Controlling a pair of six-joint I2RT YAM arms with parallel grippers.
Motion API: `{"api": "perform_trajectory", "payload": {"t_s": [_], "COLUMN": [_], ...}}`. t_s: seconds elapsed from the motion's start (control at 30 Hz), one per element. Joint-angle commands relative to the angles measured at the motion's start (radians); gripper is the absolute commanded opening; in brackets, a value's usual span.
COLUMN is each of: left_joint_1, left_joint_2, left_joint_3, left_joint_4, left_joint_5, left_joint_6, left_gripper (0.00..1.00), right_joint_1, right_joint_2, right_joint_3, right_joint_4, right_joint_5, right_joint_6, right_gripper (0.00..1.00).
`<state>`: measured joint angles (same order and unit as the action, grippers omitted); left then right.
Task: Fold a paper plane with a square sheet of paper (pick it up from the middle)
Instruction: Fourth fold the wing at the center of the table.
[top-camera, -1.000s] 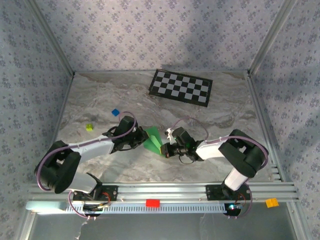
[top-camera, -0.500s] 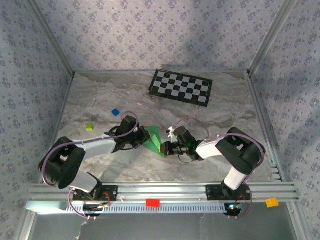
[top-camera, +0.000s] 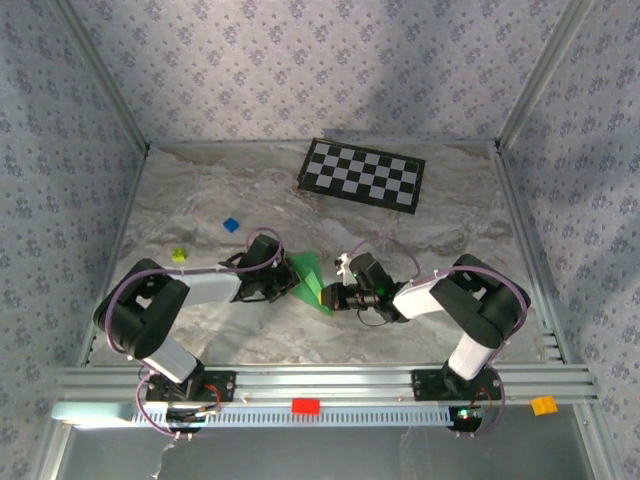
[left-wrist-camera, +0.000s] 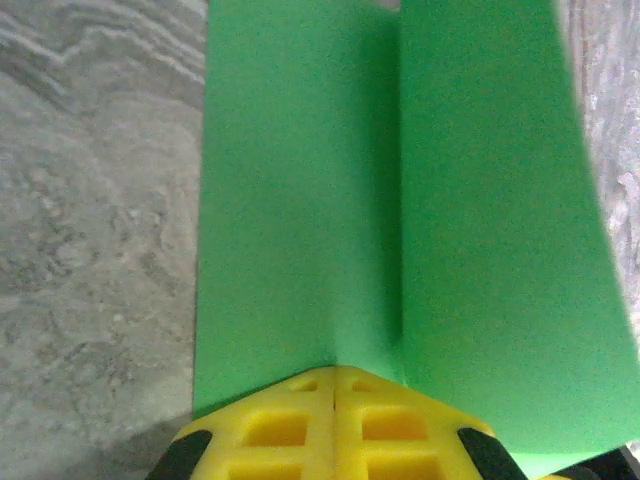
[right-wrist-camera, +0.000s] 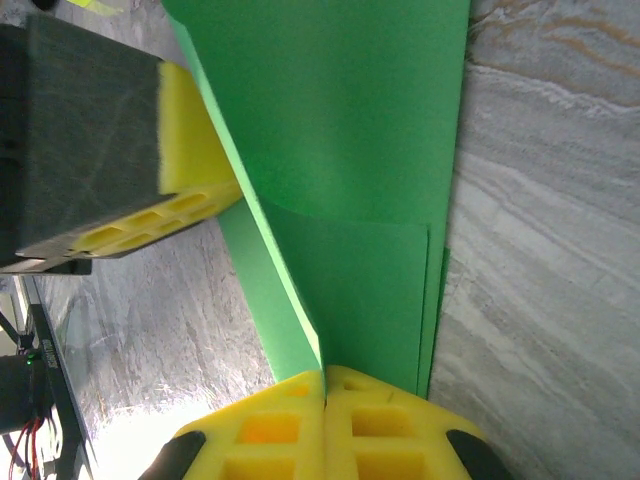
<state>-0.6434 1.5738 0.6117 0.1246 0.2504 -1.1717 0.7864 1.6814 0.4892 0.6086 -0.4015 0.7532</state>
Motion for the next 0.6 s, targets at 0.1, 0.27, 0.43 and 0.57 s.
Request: {"api": "perform_trajectory", "payload": {"t_s": [0.1,0.27,0.43,0.57], "left_joint_1": [-0.006,-0.007,-0.007,-0.008], "left_joint_2": [0.007,-0.016,-0.021,-0.023], "left_joint_3": [0.0,-0.009,-0.009,-0.006], "left_joint_4": [-0.073,-0.098,-0.103,-0.105], "left_joint_5": [-0.034,-0.051,-0.051,-0.054], "left_joint_6": [-0.035,-0.035,-0.034,-0.034], "left_gripper": [0.0,0.0,0.0,0.0], "right_joint_1": [-0.005,-0.005,-0.005,-0.004], "right_joint_2": [0.003,0.0,0.009,0.016], "right_joint_3": [-0.028,-0.031,-0.029,-0.034], "right_joint_4": [-0.023,-0.024,-0.021,-0.011], "right_joint_5": [0.012,0.012,0.009,0.011], "right_joint_6": [0.02,0.022,0.028,0.039], "right_gripper": [0.01,0.01,0.01,0.01]}}
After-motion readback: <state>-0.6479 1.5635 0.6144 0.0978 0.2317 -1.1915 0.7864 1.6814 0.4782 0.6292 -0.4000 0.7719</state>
